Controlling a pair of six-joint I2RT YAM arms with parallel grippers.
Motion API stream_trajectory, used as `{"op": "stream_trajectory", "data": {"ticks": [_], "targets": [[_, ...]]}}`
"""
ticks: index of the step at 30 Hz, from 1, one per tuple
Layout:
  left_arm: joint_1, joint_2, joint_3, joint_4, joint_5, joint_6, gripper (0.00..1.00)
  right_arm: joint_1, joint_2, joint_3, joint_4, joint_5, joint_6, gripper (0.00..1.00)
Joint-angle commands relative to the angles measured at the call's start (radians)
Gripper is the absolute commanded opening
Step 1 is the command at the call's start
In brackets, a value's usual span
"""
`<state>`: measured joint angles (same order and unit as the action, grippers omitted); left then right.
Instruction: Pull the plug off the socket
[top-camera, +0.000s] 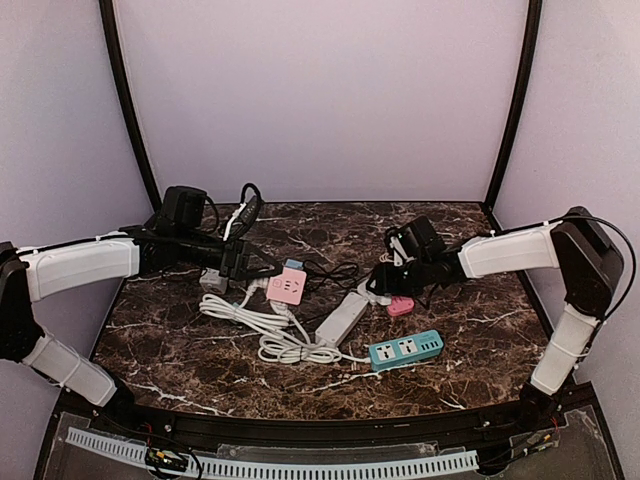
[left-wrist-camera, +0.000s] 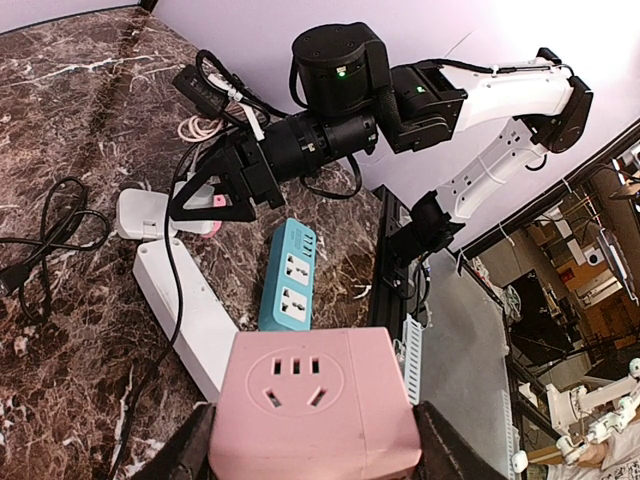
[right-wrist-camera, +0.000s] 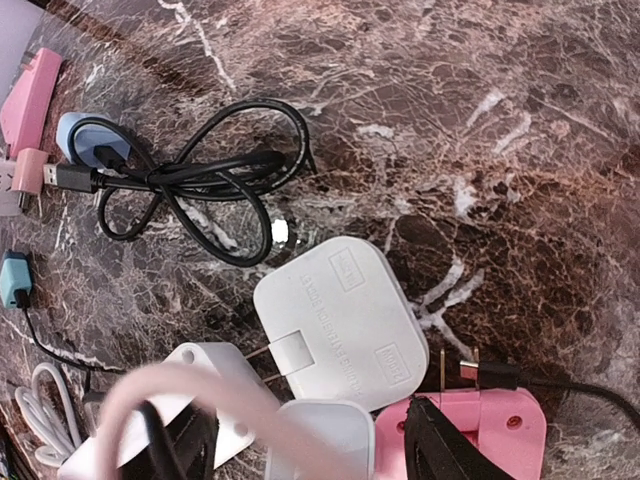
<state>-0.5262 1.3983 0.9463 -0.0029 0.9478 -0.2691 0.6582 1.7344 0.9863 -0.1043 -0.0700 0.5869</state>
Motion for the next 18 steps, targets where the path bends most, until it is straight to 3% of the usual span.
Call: {"op": "stream_trajectory", "data": {"ticks": [1,5,10,18], "targets": [[0.005,-0.044,0.011,0.030,0.023,-0.002,0.01,-0.005,-0.028,0.013,-0.020,0.016,-0.017,0.66],[0.005,-0.046,0.009,0.031,0.019,-0.001,0.01,-0.005,-0.070,0.009,-0.027,0.010,-0.032,0.74],[0.005,-0.052,0.007,0.033,0.009,-0.001,0.01,-0.006,-0.151,-0.010,-0.035,0.025,-0.052,0.94],[0.006,-0.066,0.001,0.038,-0.014,-0.002,0.01,-0.005,-0.286,-0.031,-0.102,0.045,-0.064,0.99]]}}
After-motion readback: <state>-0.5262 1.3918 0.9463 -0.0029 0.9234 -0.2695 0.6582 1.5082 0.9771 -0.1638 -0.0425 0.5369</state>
